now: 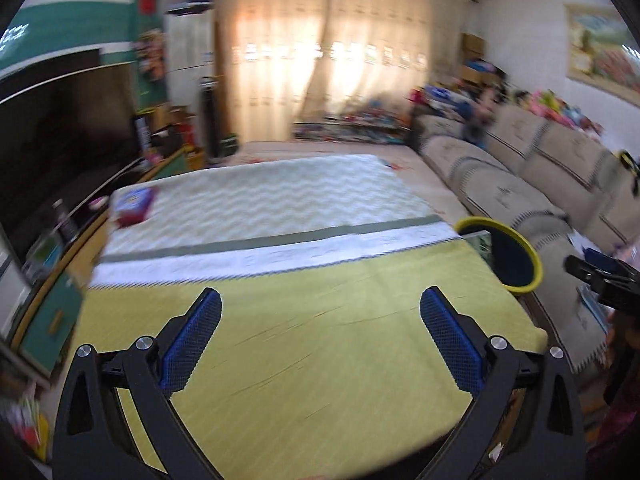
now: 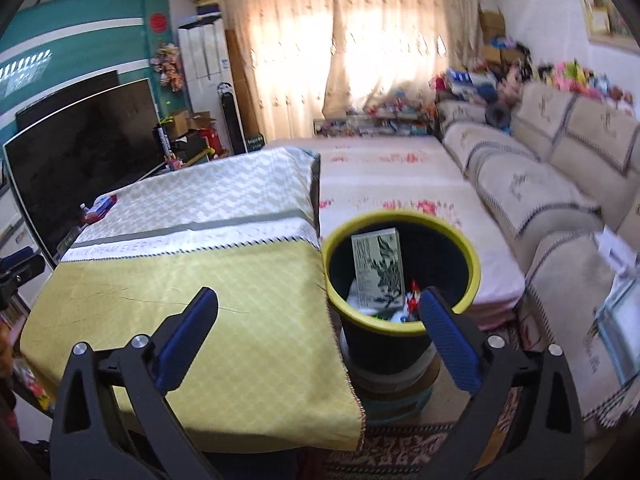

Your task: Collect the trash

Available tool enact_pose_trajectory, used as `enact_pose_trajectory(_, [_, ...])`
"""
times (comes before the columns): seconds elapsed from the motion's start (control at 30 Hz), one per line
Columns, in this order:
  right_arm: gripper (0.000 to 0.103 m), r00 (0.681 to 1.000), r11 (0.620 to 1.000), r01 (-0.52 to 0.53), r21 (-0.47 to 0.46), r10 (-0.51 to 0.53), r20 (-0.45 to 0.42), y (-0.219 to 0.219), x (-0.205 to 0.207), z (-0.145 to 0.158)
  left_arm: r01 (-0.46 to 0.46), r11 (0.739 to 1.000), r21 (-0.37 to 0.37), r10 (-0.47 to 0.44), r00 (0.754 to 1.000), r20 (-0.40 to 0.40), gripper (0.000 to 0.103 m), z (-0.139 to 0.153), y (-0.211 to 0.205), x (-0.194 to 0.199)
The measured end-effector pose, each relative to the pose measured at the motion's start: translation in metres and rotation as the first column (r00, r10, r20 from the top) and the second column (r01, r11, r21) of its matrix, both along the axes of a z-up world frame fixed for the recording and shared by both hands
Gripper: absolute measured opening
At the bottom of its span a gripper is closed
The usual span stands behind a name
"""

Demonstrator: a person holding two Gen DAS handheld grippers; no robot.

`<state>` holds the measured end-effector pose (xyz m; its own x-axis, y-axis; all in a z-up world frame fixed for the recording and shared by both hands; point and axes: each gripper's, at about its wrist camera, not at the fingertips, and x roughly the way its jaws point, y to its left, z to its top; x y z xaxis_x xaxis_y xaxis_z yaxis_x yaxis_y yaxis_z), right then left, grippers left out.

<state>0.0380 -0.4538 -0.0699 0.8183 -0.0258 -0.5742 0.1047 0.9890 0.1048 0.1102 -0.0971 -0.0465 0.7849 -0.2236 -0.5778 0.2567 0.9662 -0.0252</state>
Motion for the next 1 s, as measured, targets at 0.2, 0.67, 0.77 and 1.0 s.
enact_pose_trajectory(0.2, [0.096,0.999,0.999,-0.023,-0.024,0.024,0.042,0.017,-0.012,0.018,-0.094,0.996,-0.002,0.094,0.993,0.072,0.098,0.02,0.049,-0.045])
enact_pose_trajectory(0.67, [0.096,0.997,0.996,0.013,-0.093,-0.005,0.076,0.046,-0.032,0.034,-0.199,0.98,-0.025,0.201,0.971,0.127,0.098,0.028,0.076,-0.102])
enact_pose_trajectory(0.77, [0.096,0.997,0.996,0.016,-0.09,-0.009,0.074,0.047,-0.029,0.033,-0.221,0.974,-0.043,0.225,0.965,0.137,0.098,0.033,0.084,-0.103])
enact_pose_trajectory(1.0, [0.096,0.999,0.996,0.008,-0.092,-0.003,0.053,0.046,-0.025,0.026,-0.224,0.974,-0.033,0.227,0.966,0.123,0.098,0.03,0.079,-0.098])
